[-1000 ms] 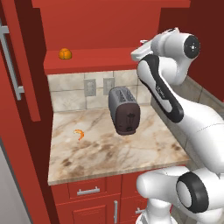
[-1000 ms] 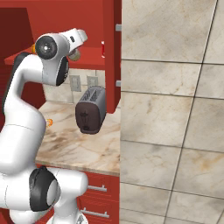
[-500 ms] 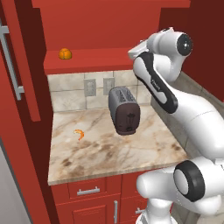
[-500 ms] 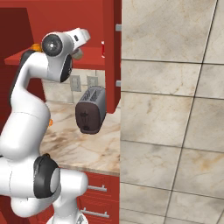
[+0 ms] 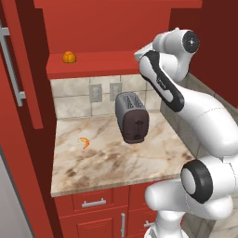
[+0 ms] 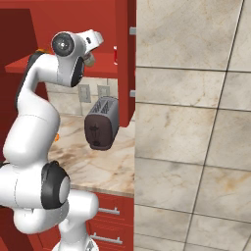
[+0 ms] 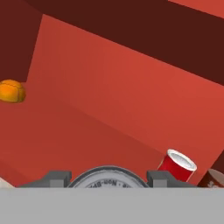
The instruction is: Pick the cans from the counter and place them in their designated side in the cabinet.
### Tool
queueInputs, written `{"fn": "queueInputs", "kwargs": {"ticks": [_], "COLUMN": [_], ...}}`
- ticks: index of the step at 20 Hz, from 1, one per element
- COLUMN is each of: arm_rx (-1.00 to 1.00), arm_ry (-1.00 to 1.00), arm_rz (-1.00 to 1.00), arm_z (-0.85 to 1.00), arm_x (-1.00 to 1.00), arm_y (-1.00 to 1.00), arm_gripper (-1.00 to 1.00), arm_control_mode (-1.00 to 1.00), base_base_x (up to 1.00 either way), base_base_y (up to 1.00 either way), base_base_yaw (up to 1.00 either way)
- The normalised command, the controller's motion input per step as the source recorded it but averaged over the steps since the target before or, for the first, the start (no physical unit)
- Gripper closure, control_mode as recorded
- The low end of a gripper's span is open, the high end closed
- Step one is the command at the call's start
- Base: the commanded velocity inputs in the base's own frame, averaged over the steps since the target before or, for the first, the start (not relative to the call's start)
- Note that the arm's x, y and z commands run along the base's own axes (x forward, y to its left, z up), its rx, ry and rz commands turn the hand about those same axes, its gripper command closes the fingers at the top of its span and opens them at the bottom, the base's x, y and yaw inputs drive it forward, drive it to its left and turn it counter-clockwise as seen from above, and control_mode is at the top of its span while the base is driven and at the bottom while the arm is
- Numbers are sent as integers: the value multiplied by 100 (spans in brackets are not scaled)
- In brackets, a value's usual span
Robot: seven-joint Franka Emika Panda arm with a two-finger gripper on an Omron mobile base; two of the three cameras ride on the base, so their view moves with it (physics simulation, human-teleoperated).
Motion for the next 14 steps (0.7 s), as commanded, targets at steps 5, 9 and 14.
{"fn": "queueInputs", "kwargs": {"ticks": [5,9,14], "arm_rx": [-3,-4,-3], "arm_ry": [1,0,2], "arm_rz": [0,0,0], "arm_z": [-3,-8,-12], "arm_x": [12,12,13], "arm_y": [-5,-8,-4], "arm_gripper": [100,100,100], "arm_control_mode": [-100,-100,-100], "base_base_x": [0,0,0], "base_base_y": [0,0,0], "base_base_yaw": [0,0,0]}}
